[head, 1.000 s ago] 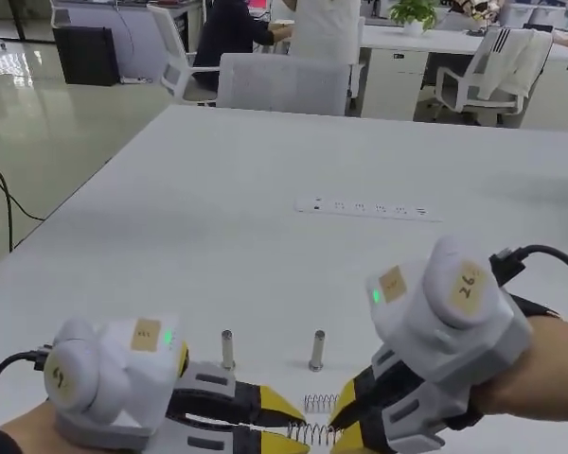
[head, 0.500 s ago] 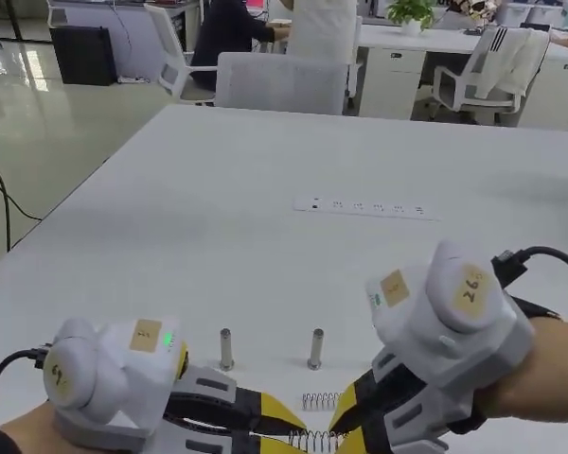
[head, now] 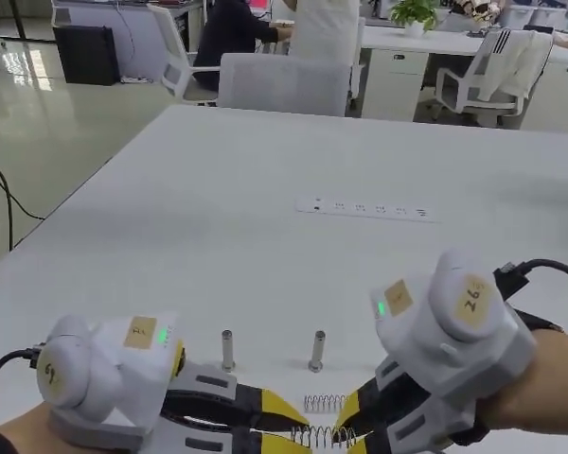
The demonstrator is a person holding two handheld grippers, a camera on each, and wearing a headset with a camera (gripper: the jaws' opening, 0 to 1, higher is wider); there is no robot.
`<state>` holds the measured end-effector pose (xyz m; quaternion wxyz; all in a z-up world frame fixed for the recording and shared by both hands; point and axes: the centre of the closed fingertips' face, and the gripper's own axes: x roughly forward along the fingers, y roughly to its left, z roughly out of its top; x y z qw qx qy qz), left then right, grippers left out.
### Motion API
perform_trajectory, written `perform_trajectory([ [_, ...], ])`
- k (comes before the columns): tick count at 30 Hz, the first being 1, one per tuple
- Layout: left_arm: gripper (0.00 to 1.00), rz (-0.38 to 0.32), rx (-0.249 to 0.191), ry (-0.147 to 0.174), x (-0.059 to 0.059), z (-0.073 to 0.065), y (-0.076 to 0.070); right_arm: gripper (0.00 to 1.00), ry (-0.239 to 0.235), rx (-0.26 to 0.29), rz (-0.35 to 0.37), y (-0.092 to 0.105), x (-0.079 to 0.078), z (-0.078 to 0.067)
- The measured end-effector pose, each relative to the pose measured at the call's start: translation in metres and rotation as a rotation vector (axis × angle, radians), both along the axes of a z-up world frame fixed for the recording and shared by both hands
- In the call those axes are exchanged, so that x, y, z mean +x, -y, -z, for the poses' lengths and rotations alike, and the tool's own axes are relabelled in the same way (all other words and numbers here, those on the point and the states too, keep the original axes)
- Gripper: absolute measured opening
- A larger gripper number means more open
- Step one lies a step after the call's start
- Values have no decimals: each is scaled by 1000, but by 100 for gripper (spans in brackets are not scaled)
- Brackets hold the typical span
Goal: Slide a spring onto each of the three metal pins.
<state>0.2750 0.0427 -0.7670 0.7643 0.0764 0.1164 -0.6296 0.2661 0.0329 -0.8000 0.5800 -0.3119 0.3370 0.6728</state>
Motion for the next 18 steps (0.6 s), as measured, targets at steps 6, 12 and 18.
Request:
perform_trajectory([
  [6, 2, -1, -5, 4, 0, -2, 1, 11, -2, 11, 7, -2, 0, -2],
  [12, 2, 1, -9, 8, -2, -3, 2, 8, 3, 13, 4, -2, -1, -3],
  [18, 2, -6, -2, 13, 0, -2, 2, 8, -2, 46, 34, -5, 2, -18],
])
